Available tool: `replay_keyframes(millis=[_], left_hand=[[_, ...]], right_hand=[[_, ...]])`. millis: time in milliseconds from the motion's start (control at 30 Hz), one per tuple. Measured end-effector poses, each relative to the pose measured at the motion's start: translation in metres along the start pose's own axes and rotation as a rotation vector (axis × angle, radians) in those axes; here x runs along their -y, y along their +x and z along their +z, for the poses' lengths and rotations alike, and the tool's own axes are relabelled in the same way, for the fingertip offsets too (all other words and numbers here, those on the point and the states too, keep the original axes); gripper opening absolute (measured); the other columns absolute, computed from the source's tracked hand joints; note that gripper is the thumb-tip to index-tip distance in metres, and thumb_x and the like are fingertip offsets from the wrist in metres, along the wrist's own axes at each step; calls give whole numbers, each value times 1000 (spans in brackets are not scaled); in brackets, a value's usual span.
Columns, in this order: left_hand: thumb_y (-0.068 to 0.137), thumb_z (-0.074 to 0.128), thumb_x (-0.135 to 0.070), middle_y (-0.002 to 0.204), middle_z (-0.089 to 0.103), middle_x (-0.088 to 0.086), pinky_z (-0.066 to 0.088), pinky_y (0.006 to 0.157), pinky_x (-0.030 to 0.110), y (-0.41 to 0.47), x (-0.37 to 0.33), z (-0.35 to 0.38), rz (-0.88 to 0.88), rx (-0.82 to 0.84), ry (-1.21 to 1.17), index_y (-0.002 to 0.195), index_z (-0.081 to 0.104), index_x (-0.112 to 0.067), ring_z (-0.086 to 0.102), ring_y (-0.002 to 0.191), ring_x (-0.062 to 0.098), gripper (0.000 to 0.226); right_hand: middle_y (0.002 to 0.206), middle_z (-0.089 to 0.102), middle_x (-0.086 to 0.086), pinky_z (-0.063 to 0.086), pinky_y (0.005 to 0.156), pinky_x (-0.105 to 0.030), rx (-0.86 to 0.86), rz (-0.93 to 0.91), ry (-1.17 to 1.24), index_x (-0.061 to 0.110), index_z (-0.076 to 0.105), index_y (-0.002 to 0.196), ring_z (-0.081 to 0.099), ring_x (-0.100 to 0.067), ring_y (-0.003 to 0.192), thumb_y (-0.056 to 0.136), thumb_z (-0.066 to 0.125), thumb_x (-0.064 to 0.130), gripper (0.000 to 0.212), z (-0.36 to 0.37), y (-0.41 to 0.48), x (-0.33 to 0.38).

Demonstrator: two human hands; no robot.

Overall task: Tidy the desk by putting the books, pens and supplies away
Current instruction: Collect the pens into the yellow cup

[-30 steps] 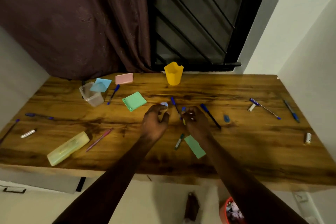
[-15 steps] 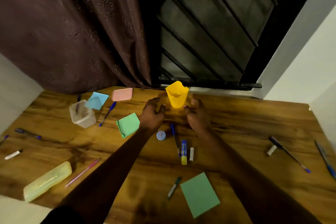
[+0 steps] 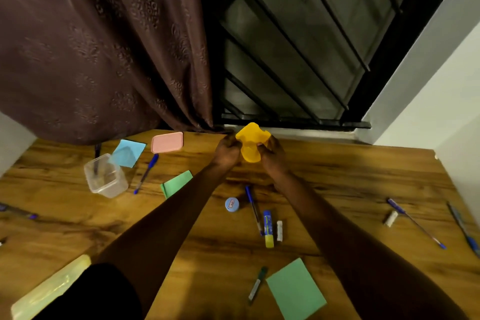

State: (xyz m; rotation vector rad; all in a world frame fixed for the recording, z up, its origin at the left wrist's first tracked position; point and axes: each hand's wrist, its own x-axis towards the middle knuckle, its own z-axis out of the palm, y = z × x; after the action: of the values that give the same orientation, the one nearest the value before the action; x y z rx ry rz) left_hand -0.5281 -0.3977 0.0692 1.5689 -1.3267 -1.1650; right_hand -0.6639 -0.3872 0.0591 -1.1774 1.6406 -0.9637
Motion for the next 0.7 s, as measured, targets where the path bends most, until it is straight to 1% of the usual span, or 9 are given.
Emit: replay_keyframes(millis=[100,167,267,367,433,500,567,600,700], left_hand=[[104,46,-4,111,70,3,46,70,1,-11,7,-14,57,-33,-26,125,63,-6,62,89,2,27],[101,48,0,115,71,6,50,83,12,-21,11,-28,107,-49,-43,117,66,-6,65,99,13,25],[101,52,-6,114,74,4,54,95,33,-46,19,-55,108,-77,-84,118,69,-10,68,107,18,24],[94,61,-18,110,76,2,57,95,39,-80,29,-81,100,-93,-133,117,70,-16,70,107,20,24],[93,66,-22,108,76,3,58,91,41,-107,40,-97,86,-95,-169,115,71,-16,71,105,23,23],[97,66,-13,107,75,7,58,88,40,-134,48,-109,82,-87,-205,112,71,-12,71,102,24,16],[96,65,-7,104,74,8,59,89,44,-159,58,-118,63,-90,-235,107,72,-14,70,97,23,14],[95,67,-7,104,74,9,58,91,48,-171,61,-123,44,-95,-235,106,72,-14,69,98,24,14],[93,71,-12,108,76,6,59,92,50,-201,75,-133,-10,-121,-206,110,73,-16,71,104,25,17]], right_hand=[[149,54,-12,42,114,-48,0,-57,-1,16,49,148,52,-30,135,103,57,24,46,-1,-19,4],[146,57,-8,45,110,-47,8,-94,-21,21,50,147,55,-28,131,103,57,25,45,-2,-37,10],[147,55,-1,45,103,-33,29,-129,-50,22,46,150,55,-18,128,103,57,28,49,-1,-70,19],[148,55,1,43,96,-26,60,-162,-64,23,44,153,54,-17,131,103,58,30,53,6,-106,22],[145,57,2,47,98,-29,83,-171,-53,25,44,152,56,-16,128,102,60,33,53,16,-130,17],[141,61,2,51,102,-39,100,-141,-68,30,45,151,59,-16,124,99,62,39,55,25,-149,10],[137,64,2,53,101,-45,110,-124,-87,32,47,149,62,-18,121,97,65,42,56,33,-167,2],[137,64,2,54,100,-43,120,-125,-83,31,48,148,62,-18,122,96,66,40,56,37,-175,-3],[138,59,6,47,91,-17,157,-137,-89,27,49,147,57,-8,123,97,68,31,54,47,-198,-13]])
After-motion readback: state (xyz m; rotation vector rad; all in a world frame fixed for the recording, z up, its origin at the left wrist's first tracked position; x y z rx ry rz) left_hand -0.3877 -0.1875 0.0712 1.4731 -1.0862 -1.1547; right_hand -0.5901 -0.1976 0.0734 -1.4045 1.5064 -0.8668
